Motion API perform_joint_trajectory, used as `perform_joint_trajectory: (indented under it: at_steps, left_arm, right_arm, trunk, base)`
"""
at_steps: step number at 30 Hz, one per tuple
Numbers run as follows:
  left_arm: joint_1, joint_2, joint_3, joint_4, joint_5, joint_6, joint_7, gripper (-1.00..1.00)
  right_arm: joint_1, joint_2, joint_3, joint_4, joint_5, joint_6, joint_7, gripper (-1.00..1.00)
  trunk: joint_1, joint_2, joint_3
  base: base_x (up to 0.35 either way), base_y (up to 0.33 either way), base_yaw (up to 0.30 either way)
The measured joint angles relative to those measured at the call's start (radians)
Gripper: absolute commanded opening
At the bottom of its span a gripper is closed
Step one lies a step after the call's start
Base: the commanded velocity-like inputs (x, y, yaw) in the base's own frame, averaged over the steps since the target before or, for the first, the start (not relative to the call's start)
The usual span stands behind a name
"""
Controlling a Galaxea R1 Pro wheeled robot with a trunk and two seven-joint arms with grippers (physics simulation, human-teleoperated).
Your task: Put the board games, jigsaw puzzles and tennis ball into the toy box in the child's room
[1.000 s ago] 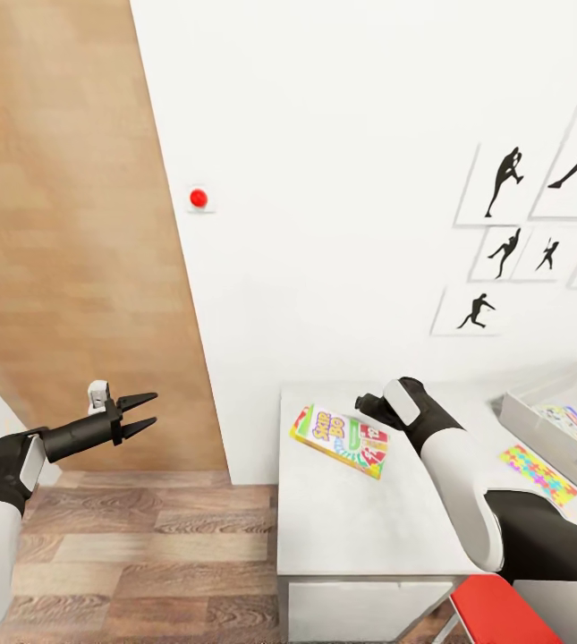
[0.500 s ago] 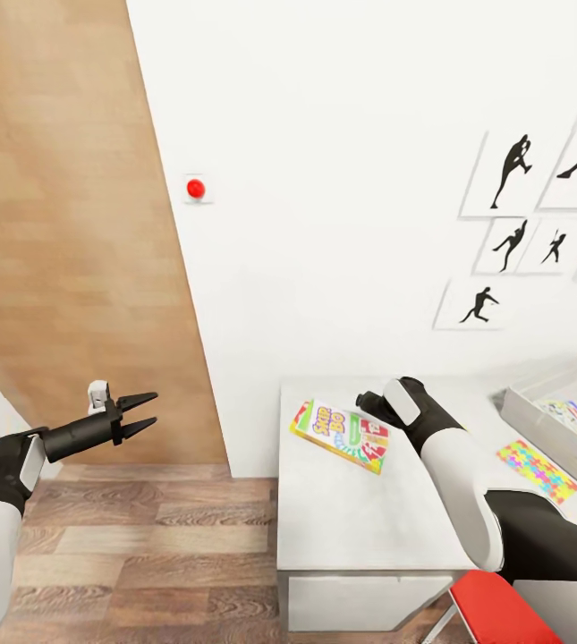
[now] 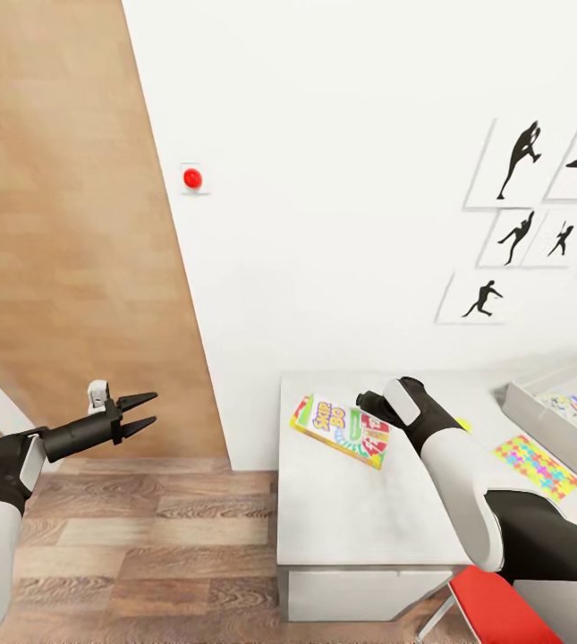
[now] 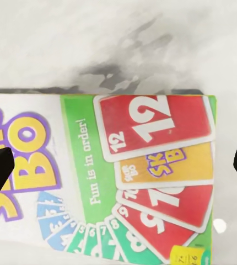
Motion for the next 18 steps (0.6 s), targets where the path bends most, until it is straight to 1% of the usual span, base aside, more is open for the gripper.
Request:
perform_joint_trajectory:
  at_steps: [18]
  left_arm:
    - [0.0,0.0,0.0,0.0,0.0,-0.001,0.0,1.0]
  right_arm:
    - [0.0,-0.004,-0.001,0.0,0.0,0.0,0.0,1.0]
  trunk:
    - [0.0,0.0,-0.03]
  base:
    - [0.0,0.0,0.0]
